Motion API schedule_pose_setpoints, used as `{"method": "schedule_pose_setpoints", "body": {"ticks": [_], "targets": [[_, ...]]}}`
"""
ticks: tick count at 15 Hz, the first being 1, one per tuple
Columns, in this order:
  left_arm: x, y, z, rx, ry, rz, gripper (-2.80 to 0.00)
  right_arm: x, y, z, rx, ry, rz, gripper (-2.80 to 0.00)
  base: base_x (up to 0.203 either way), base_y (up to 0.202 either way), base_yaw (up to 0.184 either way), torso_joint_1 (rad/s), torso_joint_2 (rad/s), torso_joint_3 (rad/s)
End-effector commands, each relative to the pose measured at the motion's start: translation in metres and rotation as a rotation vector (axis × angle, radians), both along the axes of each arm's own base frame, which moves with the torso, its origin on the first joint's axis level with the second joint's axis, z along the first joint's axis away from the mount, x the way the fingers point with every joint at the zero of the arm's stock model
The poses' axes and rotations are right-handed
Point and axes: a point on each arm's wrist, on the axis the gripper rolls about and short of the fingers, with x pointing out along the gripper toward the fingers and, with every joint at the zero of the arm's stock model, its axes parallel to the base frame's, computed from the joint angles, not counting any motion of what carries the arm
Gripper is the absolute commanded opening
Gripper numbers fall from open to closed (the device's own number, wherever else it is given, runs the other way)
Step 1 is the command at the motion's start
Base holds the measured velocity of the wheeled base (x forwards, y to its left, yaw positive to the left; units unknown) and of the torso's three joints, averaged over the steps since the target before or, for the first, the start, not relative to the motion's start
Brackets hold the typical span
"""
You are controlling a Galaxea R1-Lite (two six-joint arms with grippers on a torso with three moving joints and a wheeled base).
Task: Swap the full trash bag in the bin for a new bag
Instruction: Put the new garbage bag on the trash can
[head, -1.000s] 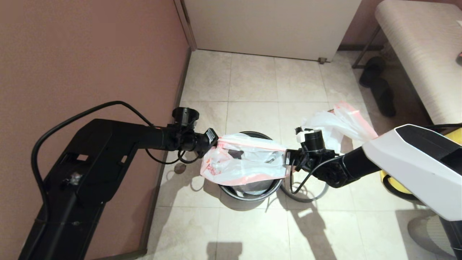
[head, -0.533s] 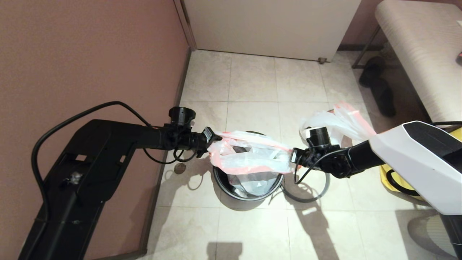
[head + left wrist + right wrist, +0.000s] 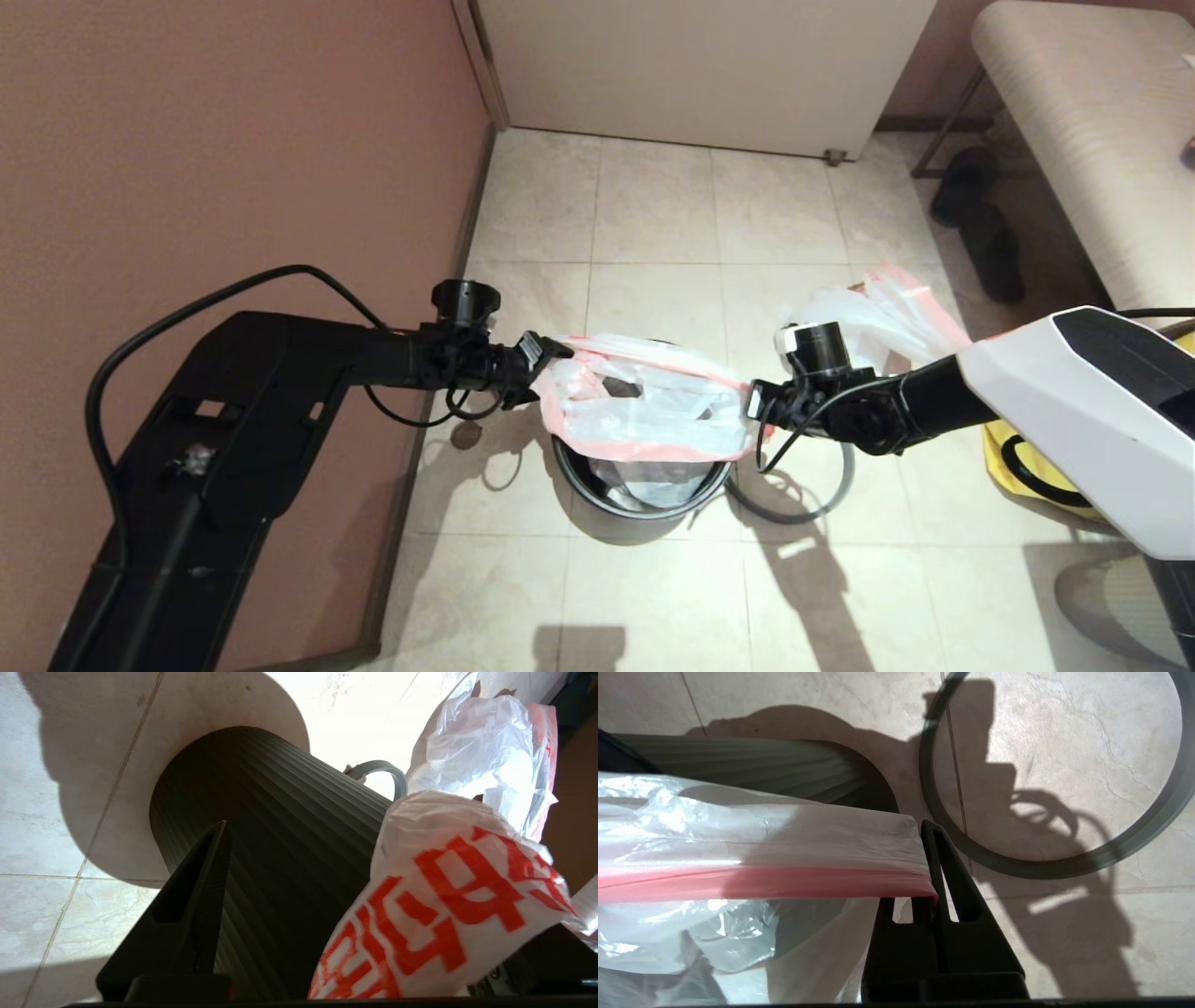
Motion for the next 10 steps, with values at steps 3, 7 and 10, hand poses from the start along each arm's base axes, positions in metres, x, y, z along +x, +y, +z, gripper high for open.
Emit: {"method": "schedule_pose_setpoints", "body": {"ticks": [3, 7, 10], "targets": [[0.001, -0.004, -0.01, 0.038, 0.013, 0.043, 0.0, 0.005, -0.002, -0.013, -0.028, 0.018, -0.003, -2.8, 0.0, 0.0, 0.0, 0.0, 0.0, 0.0], [0.0, -0.008, -0.013, 0.07, 0.025, 0.061, 0.0, 0.006, 0.0, -0.023, -0.051, 0.034, 0.005, -2.8, 0.0, 0.0, 0.0, 0.0, 0.0, 0.0], [-0.003, -0.012, -0.01, 0.094, 0.011, 0.034, 0.0, 0.004, 0.003, -0.02, -0.05, 0.029, 0.012, -2.8, 0.0, 0.0, 0.0, 0.0, 0.0, 0.0]]}}
